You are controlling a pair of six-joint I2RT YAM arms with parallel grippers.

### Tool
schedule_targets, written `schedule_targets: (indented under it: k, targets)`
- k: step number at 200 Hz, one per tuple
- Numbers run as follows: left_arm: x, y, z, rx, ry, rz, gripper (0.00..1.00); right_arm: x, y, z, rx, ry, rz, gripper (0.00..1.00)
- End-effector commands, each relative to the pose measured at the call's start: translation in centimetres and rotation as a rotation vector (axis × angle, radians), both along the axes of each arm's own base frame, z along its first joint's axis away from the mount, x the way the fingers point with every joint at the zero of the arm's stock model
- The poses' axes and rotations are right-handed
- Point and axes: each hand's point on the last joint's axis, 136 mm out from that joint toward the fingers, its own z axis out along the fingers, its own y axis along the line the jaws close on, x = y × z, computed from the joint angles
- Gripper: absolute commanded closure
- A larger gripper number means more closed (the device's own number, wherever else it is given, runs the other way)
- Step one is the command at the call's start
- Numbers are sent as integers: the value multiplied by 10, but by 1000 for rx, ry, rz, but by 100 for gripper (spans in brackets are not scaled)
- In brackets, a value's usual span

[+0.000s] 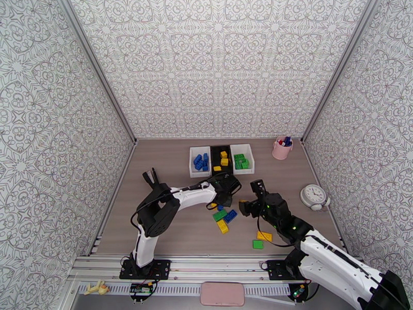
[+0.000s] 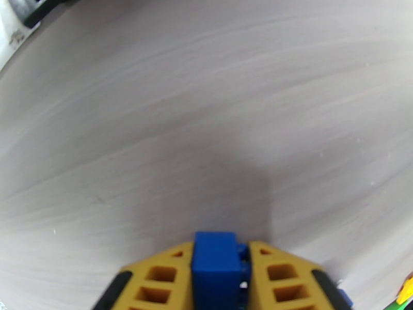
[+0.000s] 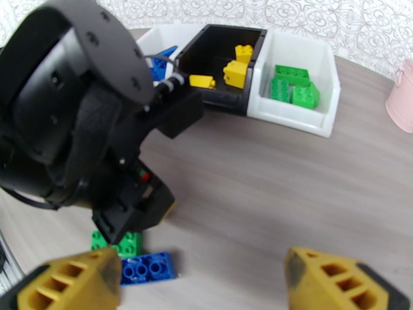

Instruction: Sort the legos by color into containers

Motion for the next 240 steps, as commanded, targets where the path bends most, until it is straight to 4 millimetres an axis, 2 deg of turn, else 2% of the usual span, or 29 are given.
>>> schedule_targets:
  k: [1, 24, 72, 100, 123, 144, 183, 204, 240]
  targets:
    - [2, -2, 19, -36, -56, -2, 77, 0, 6, 5, 43, -12, 16, 14]
    - [13, -3, 47, -95, -142, 15, 80, -1, 11, 16, 90, -38, 34, 14]
    - [36, 4, 112, -239, -342, 71, 80, 0, 27, 37, 178, -82, 92, 13]
    - [54, 23, 148, -312, -477, 136, 80, 3, 42, 46, 237, -92, 144, 13]
    - [69, 46, 171, -330, -565, 190, 80, 9, 60, 50, 224, -76, 207, 12]
    - [83, 68, 178, -310, -589, 235, 79, 20, 78, 55, 213, -84, 243, 9]
    - [113, 112, 178, -223, -617, 277, 79, 43, 115, 68, 199, -124, 296, 1]
    - [134, 133, 174, -191, -603, 301, 79, 51, 134, 72, 206, -134, 321, 0]
    - [166, 149, 164, -201, -572, 337, 79, 60, 152, 69, 213, -129, 327, 0]
